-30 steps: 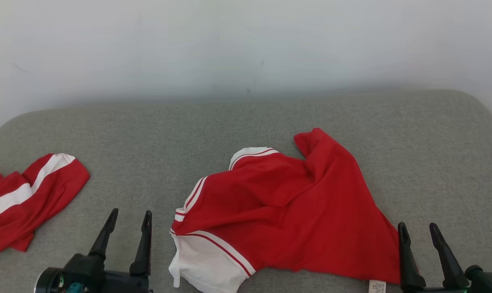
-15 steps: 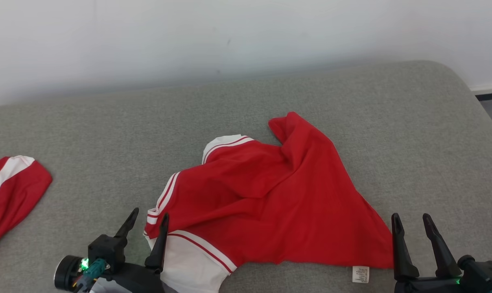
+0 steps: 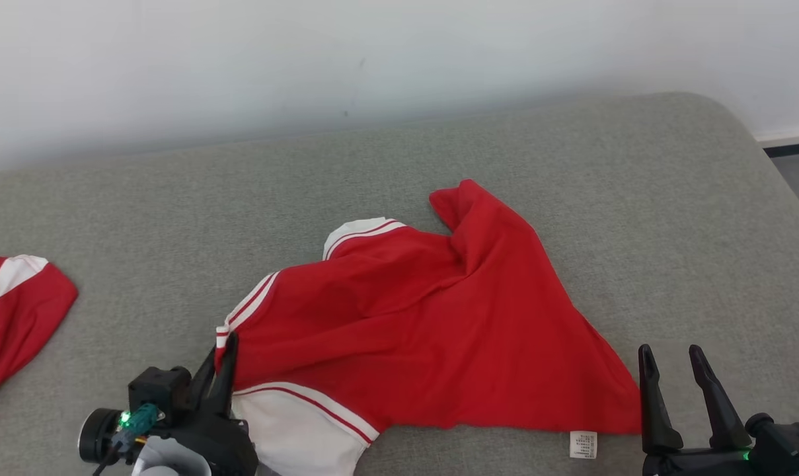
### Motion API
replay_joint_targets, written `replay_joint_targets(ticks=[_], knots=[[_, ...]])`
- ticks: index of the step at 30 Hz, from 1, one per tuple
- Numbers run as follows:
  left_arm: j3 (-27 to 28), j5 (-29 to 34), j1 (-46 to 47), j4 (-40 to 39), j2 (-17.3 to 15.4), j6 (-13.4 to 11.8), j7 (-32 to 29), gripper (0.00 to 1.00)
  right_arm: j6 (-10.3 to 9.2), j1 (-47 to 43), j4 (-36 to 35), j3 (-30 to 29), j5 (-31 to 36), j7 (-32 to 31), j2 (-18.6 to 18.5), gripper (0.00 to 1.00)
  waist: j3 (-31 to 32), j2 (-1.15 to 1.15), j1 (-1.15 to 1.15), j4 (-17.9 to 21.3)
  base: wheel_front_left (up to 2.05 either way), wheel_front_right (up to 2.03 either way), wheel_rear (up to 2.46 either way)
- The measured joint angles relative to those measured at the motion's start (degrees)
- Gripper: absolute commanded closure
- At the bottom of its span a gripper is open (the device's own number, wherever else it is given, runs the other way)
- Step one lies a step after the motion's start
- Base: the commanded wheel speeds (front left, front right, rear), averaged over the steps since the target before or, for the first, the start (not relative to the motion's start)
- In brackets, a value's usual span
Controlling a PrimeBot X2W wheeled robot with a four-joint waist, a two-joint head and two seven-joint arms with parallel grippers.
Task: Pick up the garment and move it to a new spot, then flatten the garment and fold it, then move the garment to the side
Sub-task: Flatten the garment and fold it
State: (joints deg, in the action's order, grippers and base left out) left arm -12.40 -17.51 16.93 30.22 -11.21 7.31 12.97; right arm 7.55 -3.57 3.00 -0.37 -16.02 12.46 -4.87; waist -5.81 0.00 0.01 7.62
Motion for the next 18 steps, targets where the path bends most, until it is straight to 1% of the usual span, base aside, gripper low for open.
replay_joint_targets(ticks=[4,8,15,18], knots=[[-0.2,-0.2,0.0,-1.8,0.1,0.0,0.7,1.0,0.0,-0.6,0.5,0.1,0.0,0.1,0.0,0.0,0.7,0.0,0.0,-1.7,0.0,0.0,0.0],[-0.4,-0.2,-1.8,-7.0,-0.1,-0.3,0.8,1.0,0.0,-1.3,1.2,-0.2,0.0,0.2,0.1,0.0,1.4,0.0,-0.01,-4.0,0.0,0.0,0.0],[0.3,-0.2,-6.4,-19.0,-2.8,-2.5,-3.5,1.0,0.0,-1.4,2.2,-1.1,-0.1,0.7,0.3,0.0,2.2,0.0,-0.01,-8.4,0.0,0.0,0.0],[1.2,-0.7,-8.4,-22.3,-3.7,-3.6,-5.1,1.0,0.0,-1.1,2.9,-1.0,0.0,0.9,0.3,0.0,2.4,0.0,-0.01,-9.6,0.0,0.0,0.0]])
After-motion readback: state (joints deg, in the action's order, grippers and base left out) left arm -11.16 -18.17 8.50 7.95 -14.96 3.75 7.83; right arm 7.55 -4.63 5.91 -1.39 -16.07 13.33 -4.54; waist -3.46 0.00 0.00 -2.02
